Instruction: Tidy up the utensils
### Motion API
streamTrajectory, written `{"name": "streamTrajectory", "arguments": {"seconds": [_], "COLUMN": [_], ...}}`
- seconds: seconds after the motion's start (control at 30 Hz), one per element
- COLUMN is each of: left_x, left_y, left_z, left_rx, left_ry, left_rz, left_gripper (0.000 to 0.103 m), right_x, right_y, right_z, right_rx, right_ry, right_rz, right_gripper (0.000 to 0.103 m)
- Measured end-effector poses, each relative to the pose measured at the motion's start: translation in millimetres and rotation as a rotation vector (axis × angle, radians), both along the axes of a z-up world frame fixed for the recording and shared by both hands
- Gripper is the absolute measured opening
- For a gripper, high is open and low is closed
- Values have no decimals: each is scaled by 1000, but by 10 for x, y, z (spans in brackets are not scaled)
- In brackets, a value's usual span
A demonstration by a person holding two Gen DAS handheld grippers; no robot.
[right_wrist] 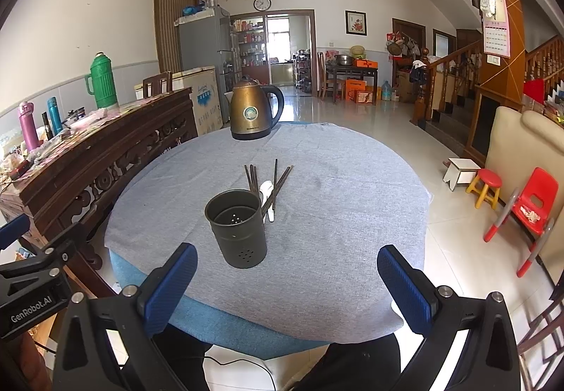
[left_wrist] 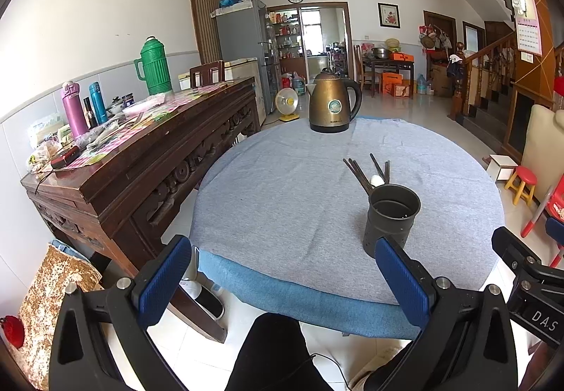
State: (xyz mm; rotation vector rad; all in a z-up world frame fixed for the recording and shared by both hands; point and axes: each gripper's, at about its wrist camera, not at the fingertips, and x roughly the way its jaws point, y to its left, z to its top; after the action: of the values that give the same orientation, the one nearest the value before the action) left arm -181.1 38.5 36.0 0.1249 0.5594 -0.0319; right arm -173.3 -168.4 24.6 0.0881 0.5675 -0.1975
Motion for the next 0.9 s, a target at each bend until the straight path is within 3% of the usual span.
{"name": "streamTrajectory", "arguments": {"seconds": [0.7, 0.9], "left_x": [22, 192], "left_y": [-23, -25], "left_z": [-43, -9], "left_rx": [2, 8], "left_ry": [9, 21], "left_rz": [-8, -17], "left_gripper": [103, 103], "right_x": [-2, 143], "right_y": [9, -85], "right_z": [1, 94], "right_rx": [5, -9], "right_ry": [-1, 44], "right_rz": [4, 2], "right_gripper": [103, 103]}}
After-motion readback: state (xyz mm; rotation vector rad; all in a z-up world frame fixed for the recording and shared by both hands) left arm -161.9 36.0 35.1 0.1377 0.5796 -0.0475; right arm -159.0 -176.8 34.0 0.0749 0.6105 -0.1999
